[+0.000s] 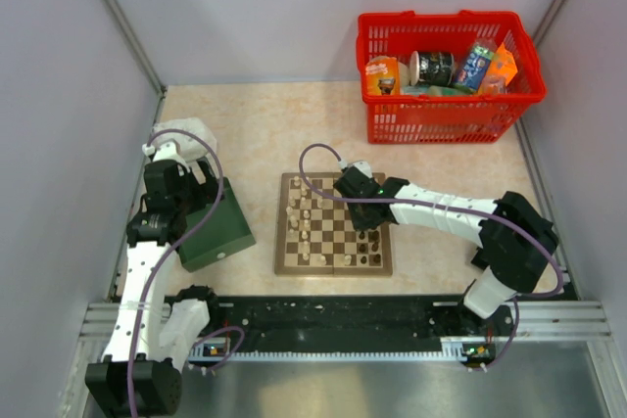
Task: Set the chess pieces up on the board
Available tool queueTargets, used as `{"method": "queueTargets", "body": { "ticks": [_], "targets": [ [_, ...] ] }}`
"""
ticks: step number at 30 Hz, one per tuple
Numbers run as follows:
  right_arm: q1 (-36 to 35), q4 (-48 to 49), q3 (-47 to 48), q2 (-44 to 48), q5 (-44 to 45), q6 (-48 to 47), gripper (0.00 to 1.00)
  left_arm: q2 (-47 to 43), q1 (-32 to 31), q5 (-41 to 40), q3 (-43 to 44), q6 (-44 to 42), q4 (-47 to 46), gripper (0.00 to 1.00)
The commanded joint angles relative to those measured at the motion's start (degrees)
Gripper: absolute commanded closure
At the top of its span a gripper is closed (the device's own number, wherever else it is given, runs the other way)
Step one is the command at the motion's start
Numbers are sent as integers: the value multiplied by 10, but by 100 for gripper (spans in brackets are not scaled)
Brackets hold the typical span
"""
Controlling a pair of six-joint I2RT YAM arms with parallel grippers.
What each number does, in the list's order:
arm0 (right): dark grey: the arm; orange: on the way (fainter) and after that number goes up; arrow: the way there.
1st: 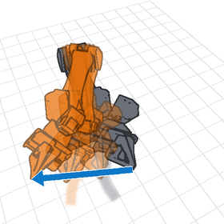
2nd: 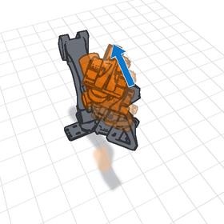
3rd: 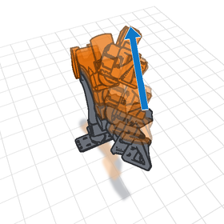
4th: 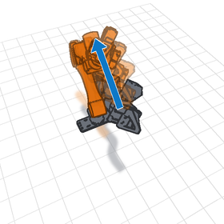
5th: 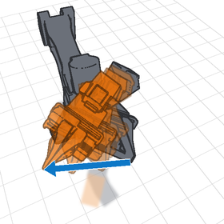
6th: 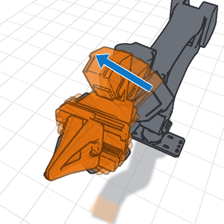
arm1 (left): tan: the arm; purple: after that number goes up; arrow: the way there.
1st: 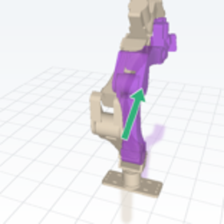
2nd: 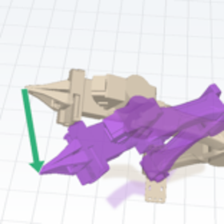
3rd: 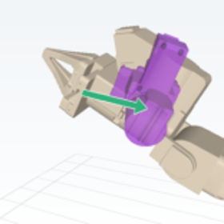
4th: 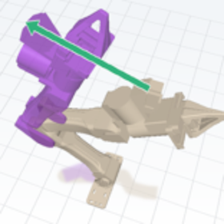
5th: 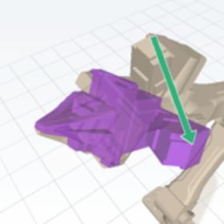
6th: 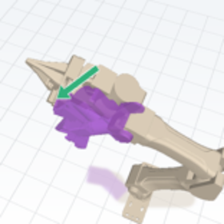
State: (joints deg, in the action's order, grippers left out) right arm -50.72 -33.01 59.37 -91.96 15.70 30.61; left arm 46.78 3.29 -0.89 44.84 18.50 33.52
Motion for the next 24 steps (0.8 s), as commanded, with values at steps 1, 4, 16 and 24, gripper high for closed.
{"method": "queueTargets", "body": {
  "ticks": [1, 4, 16, 24],
  "targets": [
    [7, -7, 15, 29, -4, 1, 84, 1, 1, 1, 4, -2, -14, 1],
    [8, -13, 16, 31, -1, -1, 84, 1, 0, 1, 5, -2, -15, 1],
    [8, -3, 12, 19, 7, 1, 82, 1, 0, 1, 5, -2, -15, 1],
    [8, 1, 13, 4, 11, 2, 80, 1, 0, 2, 3, -2, -15, 1]
  ]
}}
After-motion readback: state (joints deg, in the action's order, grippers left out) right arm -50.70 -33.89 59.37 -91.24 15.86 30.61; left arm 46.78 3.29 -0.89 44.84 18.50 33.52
